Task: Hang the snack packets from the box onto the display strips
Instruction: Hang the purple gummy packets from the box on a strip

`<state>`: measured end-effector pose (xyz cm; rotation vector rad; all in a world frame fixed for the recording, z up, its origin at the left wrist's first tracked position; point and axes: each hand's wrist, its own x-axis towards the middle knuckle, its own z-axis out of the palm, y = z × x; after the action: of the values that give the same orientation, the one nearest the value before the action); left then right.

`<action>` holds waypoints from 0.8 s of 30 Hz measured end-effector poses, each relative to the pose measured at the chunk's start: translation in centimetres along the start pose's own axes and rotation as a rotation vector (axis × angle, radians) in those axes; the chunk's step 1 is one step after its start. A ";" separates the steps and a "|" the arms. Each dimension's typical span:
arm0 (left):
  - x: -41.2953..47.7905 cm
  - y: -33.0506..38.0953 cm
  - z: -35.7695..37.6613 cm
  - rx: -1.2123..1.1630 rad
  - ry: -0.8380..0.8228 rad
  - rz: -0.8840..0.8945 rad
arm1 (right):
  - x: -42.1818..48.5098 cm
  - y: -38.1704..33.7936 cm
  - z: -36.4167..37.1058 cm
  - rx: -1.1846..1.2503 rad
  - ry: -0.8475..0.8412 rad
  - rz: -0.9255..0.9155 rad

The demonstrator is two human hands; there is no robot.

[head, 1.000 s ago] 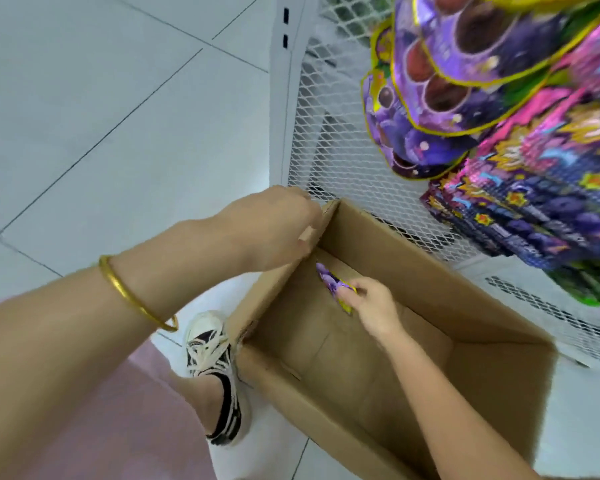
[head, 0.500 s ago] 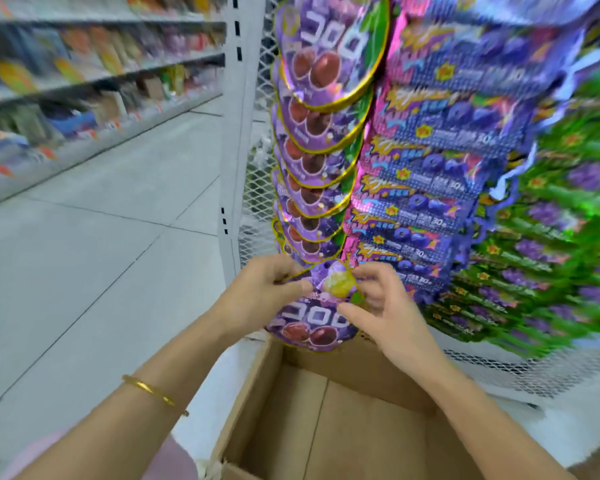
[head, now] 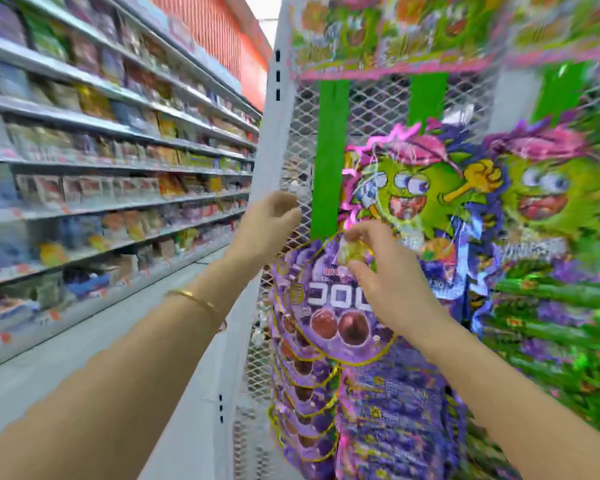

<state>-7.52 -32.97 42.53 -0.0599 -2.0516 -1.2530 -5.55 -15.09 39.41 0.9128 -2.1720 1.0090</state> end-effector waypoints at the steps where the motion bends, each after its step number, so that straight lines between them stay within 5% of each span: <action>1: 1.4 0.4 0.5 0.013 0.007 -0.001 | 0.8 0.1 -0.1 -0.020 -0.011 0.004; 24: 5.3 3.5 1.7 -0.220 -0.161 -0.320 | 8.5 -0.1 0.7 0.058 0.029 0.074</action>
<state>-11.05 -31.45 47.87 0.0712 -2.1077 -1.7184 -10.71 -18.57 45.22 0.8444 -2.1766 1.1191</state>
